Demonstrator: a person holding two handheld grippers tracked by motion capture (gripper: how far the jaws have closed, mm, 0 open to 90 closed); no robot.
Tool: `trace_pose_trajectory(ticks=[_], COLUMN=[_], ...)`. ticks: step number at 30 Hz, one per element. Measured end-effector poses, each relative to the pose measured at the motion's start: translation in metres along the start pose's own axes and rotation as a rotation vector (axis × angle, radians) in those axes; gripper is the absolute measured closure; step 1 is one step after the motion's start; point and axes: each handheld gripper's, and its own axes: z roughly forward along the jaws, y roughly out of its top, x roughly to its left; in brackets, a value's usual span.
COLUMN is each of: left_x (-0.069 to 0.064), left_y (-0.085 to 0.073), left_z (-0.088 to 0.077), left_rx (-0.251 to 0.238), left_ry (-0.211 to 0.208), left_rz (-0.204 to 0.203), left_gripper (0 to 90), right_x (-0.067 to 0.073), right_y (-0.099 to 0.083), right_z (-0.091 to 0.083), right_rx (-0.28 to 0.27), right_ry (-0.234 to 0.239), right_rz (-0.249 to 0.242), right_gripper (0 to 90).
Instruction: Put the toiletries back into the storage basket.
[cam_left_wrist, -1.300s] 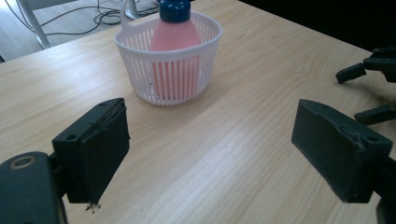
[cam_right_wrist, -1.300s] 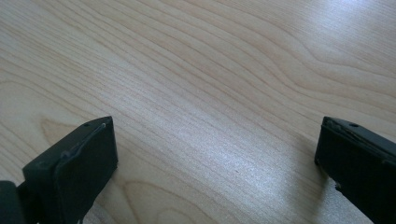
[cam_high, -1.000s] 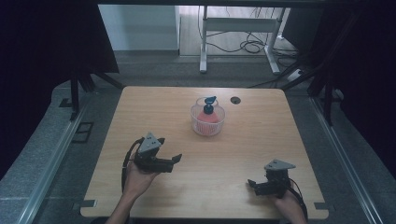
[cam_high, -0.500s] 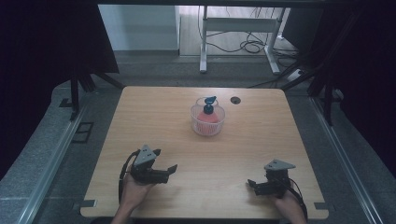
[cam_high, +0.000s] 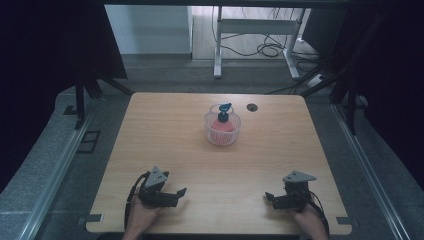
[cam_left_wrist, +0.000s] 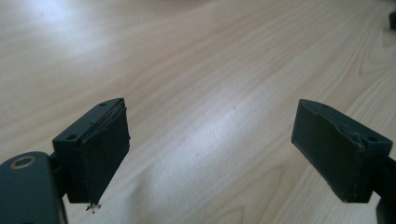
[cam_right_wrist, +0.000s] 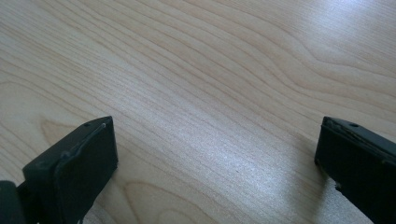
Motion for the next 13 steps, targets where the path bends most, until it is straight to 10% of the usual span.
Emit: trace_pose_trajectory(ticks=[13], left_x=[-0.003], left_y=[-0.013], left_z=[0.013], left_rx=[0.141], left_ry=[0.035], left_rz=[0.043], left_gripper=[10.9], right_x=[0.0], right_y=[0.0], right_z=[0.0], right_rx=[0.0], right_ry=[0.0], right_rz=[0.001], right_gripper=[0.0])
